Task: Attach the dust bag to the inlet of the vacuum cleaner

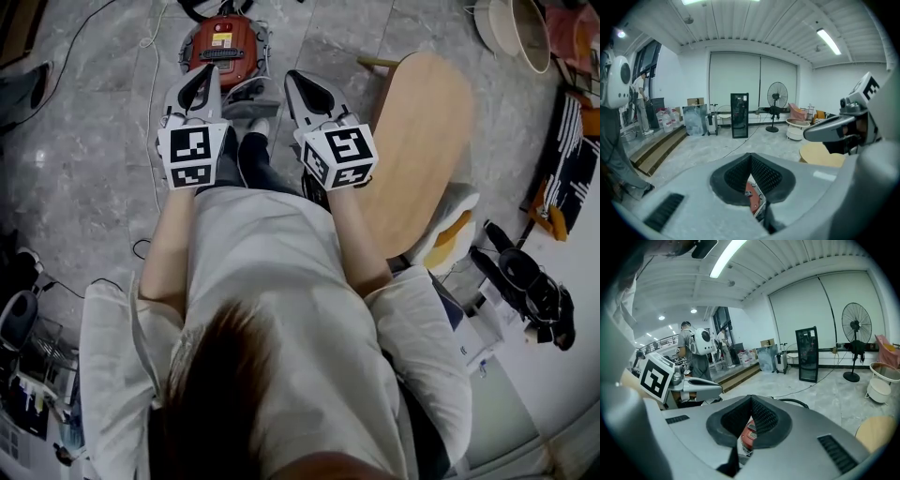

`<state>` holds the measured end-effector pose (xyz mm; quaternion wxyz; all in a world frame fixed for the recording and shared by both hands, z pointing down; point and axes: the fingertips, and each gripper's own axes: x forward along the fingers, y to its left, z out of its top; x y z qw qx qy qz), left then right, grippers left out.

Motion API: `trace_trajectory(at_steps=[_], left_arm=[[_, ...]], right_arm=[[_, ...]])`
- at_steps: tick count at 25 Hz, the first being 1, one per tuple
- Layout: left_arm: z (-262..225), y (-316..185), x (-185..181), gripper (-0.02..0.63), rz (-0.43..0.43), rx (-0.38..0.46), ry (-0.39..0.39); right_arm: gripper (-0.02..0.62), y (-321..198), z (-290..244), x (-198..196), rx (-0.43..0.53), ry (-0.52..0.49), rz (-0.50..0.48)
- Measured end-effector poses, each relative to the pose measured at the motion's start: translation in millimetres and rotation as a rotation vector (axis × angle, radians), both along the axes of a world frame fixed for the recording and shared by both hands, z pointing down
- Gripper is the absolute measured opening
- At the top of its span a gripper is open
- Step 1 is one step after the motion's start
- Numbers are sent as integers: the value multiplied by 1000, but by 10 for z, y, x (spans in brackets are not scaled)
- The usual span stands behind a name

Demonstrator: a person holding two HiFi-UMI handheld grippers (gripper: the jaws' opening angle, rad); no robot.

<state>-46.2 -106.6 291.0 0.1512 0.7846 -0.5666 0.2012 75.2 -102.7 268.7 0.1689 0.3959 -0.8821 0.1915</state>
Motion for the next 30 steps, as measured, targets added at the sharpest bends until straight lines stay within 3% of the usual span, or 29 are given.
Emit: trace_trajectory(at_steps=[14, 30], left_arm=[[-942, -13, 131, 15, 2, 150, 93], [-1235, 129, 554, 16, 90, 256, 117]], right_arm=[[2, 90, -741, 178, 129, -103, 19], [2, 193, -843, 511, 206, -107, 55]])
